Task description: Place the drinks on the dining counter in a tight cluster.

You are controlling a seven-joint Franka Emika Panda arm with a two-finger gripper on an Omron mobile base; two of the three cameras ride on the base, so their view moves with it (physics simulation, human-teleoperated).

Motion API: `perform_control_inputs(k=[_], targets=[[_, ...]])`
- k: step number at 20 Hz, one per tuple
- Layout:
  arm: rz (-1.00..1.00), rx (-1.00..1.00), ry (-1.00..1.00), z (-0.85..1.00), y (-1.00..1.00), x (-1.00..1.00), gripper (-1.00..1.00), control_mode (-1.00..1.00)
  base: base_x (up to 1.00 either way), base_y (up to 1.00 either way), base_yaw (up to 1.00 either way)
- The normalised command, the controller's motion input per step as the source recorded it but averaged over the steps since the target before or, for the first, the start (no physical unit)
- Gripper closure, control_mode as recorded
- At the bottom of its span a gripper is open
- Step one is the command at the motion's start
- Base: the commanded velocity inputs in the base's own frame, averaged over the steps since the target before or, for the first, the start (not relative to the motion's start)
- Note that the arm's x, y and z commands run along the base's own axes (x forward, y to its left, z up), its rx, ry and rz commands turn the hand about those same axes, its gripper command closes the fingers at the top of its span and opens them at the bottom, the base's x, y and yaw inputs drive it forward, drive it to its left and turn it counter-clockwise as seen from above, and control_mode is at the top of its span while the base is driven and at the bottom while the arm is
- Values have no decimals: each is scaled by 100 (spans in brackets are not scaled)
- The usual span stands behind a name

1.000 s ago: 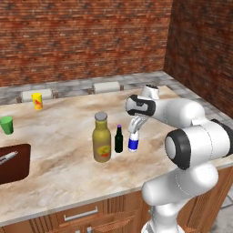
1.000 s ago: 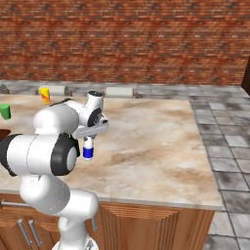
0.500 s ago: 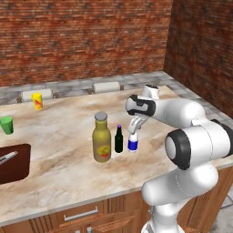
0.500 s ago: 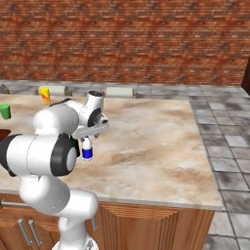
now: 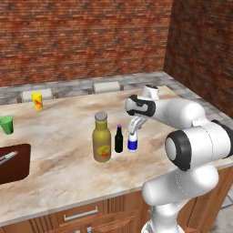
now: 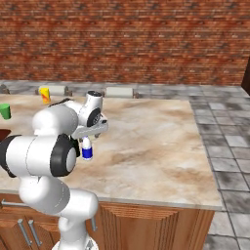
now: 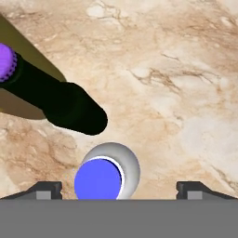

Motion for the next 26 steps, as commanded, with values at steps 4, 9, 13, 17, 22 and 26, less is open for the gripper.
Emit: perform_control_inputs(k=[4,9,13,17,22,26], targets=[[-1,0,4,10,0,0,-100,-100,0,0,0],[0,0,2,62,0,-33,-100,-100,0,0,0],[0,0,1,84,0,-43,-100,-100,0,0,0],[-10,0,1,60,0,-54,-100,-100,0,0,0],[-27,0,0,28,-3,-67,-100,-100,0,0,0],[-33,0,0,18,-2,-66,-100,-100,0,0,0]])
